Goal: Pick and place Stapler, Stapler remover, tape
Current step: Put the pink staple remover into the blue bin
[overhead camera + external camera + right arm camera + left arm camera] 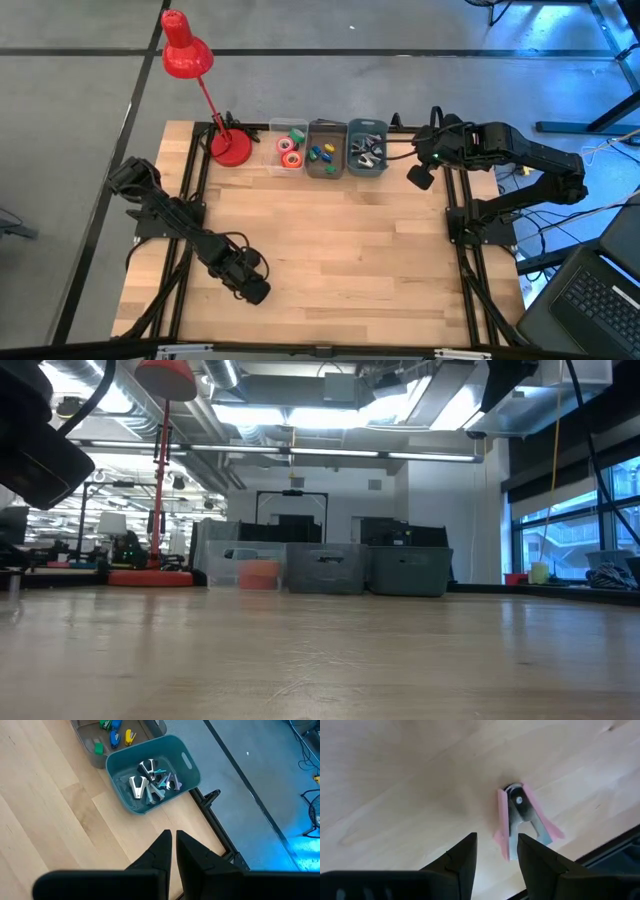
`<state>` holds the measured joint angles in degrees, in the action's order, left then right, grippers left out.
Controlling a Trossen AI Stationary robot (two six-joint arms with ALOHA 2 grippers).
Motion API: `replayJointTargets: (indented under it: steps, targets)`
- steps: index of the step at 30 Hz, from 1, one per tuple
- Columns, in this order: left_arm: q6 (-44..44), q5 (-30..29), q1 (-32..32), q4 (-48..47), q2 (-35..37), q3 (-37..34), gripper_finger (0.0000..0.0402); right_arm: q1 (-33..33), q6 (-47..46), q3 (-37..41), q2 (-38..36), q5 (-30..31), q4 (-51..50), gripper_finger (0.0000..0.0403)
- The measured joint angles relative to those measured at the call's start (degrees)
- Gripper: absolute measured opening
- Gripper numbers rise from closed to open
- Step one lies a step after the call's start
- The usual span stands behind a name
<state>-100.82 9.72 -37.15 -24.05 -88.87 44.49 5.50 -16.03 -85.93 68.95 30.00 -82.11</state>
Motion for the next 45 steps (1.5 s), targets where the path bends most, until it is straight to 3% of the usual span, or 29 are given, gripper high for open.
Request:
replayJointTargets:
  steps: [16,30,34,45]
  targets:
    - [1.03,0.83,0.00,1.84,-0.26,-0.02,0.0125,0.02,-0.04,0.00,0.00,0.00,0.00,0.0029]
    - [2.83,1.62,0.00,2.13,-0.28,-0.02,0.0010,0.01,-0.15,0.00,0.00,0.00,0.00,0.0029]
    - [3.64,2.11,0.00,2.62,-0.28,-0.02,0.0003,0.02,-0.20,0.00,0.00,0.39,0.02,0.0029]
    - [10.95,-11.64,5.18,15.36,-0.21,-0.02,0.0002,0.00,-1.76,0.00,-0.17,-1.99,0.05,0.0029]
